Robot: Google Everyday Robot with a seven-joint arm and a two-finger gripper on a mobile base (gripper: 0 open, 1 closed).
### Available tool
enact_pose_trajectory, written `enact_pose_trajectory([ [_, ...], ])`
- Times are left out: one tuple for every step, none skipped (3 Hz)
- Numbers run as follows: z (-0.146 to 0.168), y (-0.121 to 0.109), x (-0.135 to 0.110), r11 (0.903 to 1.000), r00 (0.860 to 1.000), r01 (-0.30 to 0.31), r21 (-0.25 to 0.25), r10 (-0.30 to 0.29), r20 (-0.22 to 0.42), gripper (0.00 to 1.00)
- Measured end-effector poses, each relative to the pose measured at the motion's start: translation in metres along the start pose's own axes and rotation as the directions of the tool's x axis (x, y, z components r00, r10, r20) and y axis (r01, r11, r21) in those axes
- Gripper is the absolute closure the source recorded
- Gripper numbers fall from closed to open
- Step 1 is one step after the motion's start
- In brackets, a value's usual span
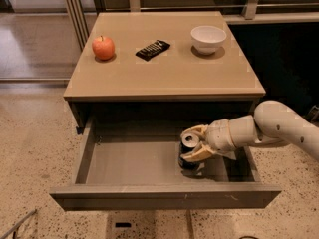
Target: Place pepsi can into top drawer
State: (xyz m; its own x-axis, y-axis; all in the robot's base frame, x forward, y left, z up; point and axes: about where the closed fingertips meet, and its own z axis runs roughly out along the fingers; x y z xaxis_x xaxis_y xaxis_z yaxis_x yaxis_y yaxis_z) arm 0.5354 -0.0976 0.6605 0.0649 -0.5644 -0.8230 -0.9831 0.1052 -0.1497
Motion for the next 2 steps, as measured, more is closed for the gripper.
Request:
enact_pose_trajectory([
  [0.0000, 0.0000, 0.0000, 1.0000, 1.000, 0.000, 0.000, 0.000, 0.000, 0.34],
  [0.0001, 0.0000, 0.0000, 1.0000, 1.000, 0.000, 0.000, 0.000, 0.000, 0.12],
])
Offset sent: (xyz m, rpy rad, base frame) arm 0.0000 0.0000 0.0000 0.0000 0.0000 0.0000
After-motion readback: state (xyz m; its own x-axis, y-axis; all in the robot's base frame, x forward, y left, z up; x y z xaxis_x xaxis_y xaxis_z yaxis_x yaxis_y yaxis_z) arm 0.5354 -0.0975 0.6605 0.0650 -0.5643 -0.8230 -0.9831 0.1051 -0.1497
